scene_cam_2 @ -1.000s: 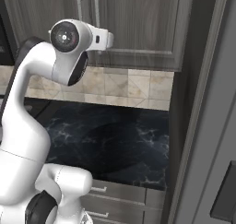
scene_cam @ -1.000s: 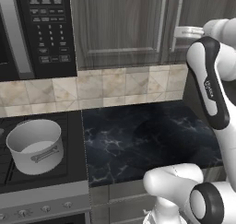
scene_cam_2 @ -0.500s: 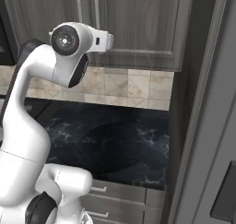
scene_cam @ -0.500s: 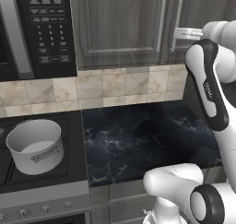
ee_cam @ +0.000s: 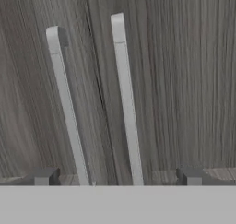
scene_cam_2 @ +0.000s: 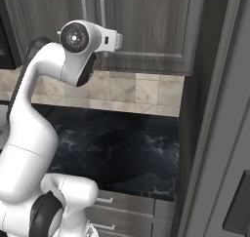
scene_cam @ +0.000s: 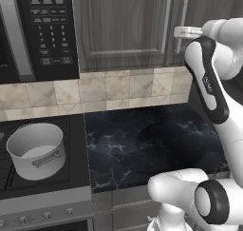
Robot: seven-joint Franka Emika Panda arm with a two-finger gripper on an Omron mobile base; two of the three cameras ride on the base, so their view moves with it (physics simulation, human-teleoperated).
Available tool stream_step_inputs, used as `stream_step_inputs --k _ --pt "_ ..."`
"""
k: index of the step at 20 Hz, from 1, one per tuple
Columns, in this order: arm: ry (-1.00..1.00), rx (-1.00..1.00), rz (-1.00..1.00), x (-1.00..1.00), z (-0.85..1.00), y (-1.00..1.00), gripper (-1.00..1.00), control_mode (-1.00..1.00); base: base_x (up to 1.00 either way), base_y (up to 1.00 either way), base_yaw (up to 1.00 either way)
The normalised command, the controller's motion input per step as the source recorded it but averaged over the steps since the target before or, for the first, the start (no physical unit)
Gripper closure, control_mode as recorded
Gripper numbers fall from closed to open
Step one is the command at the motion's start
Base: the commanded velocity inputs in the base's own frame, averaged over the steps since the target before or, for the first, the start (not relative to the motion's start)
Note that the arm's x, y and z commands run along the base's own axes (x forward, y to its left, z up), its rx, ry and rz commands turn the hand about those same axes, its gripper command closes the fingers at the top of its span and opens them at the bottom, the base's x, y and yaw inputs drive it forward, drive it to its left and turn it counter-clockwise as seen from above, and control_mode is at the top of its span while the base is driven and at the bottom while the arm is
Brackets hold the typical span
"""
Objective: Open the cabinet and move the ladle to the pot. Then close the cabinet.
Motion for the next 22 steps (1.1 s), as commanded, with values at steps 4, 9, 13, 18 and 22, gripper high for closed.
stream_step_inputs --k 4,9,13,18,22 --pt "0.01 0.00 0.00 0.42 0.00 0.00 -1.00 -1.00 0.00 0.00 0.00" --pt "0.02 0.00 0.00 0.34 0.00 0.00 -1.00 -1.00 0.00 0.00 0.00" --pt "0.03 0.00 0.00 0.38 -0.01 0.00 -1.00 -1.00 0.00 0.00 0.00" --pt "0.00 0.00 0.00 0.38 -0.05 -0.02 -1.00 -1.00 0.00 0.00 0.00" --pt "0.00 0.00 0.01 0.37 -0.05 -0.11 -1.00 -1.00 0.00 0.00 0.00"
